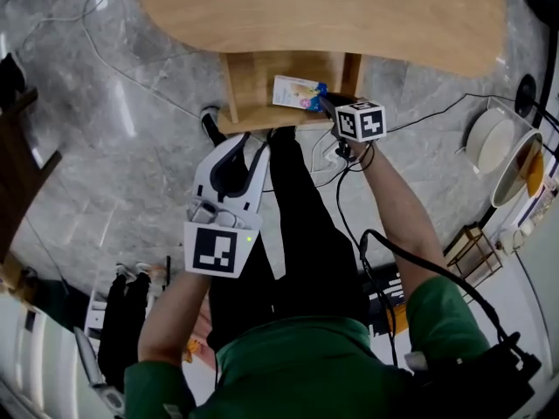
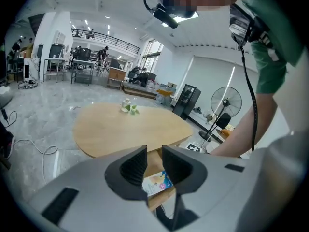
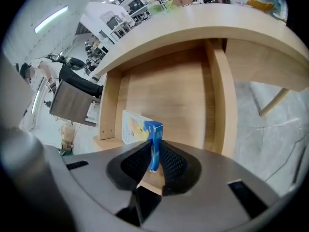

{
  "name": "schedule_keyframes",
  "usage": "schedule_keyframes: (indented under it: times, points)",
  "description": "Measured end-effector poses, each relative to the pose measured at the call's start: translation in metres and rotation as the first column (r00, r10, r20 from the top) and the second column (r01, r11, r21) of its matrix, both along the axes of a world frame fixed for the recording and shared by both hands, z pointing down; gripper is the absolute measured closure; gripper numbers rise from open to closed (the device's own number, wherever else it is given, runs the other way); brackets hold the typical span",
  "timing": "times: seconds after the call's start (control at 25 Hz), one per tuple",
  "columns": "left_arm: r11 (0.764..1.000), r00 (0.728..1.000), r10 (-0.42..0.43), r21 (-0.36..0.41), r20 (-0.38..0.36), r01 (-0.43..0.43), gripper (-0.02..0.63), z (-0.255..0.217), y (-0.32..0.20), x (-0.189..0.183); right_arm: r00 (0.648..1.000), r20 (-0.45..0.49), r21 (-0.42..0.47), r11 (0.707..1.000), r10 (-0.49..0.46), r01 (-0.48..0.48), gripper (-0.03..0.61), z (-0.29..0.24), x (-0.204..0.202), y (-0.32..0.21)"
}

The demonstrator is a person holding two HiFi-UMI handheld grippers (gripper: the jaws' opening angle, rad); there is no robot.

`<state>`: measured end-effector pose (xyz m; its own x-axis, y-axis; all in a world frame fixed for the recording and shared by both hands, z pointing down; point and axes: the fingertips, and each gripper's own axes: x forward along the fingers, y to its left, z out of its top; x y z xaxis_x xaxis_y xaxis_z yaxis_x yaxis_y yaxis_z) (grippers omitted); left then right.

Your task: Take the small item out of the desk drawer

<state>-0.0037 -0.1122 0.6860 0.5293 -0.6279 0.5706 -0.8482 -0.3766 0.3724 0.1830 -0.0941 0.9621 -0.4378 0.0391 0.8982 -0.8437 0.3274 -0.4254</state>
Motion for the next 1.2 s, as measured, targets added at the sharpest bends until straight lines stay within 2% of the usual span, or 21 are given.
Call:
schedule_keyframes:
  times: [0.32, 0.52, 0.64, 0.68, 0.76, 0.92, 1.04, 1.12, 1.2]
  points:
    - [0.999, 1.0, -0.03, 0.02, 0.007, 0.029, 0.506, -0.024, -0.004, -0.007, 0.997, 0.074, 0.04, 0.999, 0.018, -0.021, 0.514, -0.041, -0.007, -0.007]
    - [0.998, 0.999, -0.03, 0.054, 0.018, 0.029, 0.506, -0.048, -0.014, -0.008, 0.976, 0.181, 0.073, 0.988, 0.12, -0.135, 0.514, -0.084, -0.014, -0.035]
    - [0.997, 0.999, -0.027, 0.071, 0.027, 0.025, 0.506, -0.064, -0.02, -0.007, 0.941, 0.237, 0.077, 0.961, 0.241, -0.266, 0.514, -0.111, -0.007, -0.058]
    - [0.997, 0.999, -0.028, 0.073, 0.029, 0.026, 0.506, -0.069, -0.022, -0.007, 0.92, 0.258, 0.08, 0.942, 0.296, -0.325, 0.514, -0.119, -0.002, -0.071]
    - [0.997, 0.999, -0.036, 0.074, 0.027, 0.034, 0.506, -0.077, -0.029, -0.007, 0.862, 0.295, 0.087, 0.886, 0.413, -0.455, 0.514, -0.135, 0.012, -0.104]
    - [0.996, 0.999, -0.043, 0.078, 0.03, 0.04, 0.506, -0.09, -0.05, 0.001, 0.705, 0.347, 0.078, 0.73, 0.618, -0.679, 0.515, -0.147, 0.056, -0.174]
    - [0.997, 0.998, -0.037, 0.073, 0.04, 0.034, 0.506, -0.092, -0.057, 0.011, 0.595, 0.358, 0.062, 0.618, 0.719, -0.784, 0.515, -0.143, 0.091, -0.21]
    - [0.997, 0.998, -0.03, 0.067, 0.052, 0.027, 0.506, -0.091, -0.053, 0.013, 0.547, 0.358, 0.047, 0.57, 0.757, -0.82, 0.515, -0.14, 0.104, -0.221]
    - [0.998, 0.998, -0.031, 0.064, 0.055, 0.027, 0.506, -0.091, -0.049, 0.016, 0.521, 0.357, 0.037, 0.546, 0.775, -0.837, 0.515, -0.138, 0.11, -0.228]
